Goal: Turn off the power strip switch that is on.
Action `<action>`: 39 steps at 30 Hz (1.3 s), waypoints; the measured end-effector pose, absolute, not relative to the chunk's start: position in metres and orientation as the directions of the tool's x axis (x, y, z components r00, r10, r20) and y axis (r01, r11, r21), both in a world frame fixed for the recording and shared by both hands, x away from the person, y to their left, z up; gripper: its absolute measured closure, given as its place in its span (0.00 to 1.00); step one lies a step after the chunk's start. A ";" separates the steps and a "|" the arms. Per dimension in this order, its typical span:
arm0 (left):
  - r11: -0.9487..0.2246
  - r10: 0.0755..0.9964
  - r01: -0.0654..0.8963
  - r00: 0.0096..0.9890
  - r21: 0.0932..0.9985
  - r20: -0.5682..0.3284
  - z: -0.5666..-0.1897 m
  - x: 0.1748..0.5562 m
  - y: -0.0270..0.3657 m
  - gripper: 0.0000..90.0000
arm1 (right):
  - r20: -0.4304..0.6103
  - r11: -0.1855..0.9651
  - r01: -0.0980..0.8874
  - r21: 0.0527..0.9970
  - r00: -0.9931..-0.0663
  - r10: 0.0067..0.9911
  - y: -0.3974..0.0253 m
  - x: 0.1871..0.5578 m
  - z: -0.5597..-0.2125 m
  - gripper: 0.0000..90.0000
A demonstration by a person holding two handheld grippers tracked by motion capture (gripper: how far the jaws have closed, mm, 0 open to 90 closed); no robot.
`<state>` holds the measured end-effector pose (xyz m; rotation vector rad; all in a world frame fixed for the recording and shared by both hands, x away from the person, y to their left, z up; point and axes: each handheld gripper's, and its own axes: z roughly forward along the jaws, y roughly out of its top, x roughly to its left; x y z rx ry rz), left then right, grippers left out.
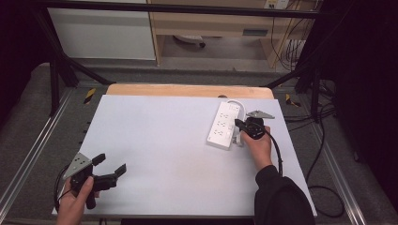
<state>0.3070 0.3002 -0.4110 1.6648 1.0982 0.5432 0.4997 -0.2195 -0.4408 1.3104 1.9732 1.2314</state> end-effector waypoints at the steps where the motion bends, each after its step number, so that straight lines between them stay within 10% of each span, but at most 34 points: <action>1: -0.060 0.863 0.401 0.482 0.914 -0.155 -0.411 0.307 0.300 0.05 | 0.090 0.147 0.476 0.867 -0.439 0.894 -0.219 0.500 -0.441 1.00; 39: -0.060 0.863 0.401 0.481 0.914 -0.154 -0.411 0.307 0.300 0.05 | 0.072 0.193 0.481 0.855 -0.480 0.874 -0.203 0.497 -0.448 1.00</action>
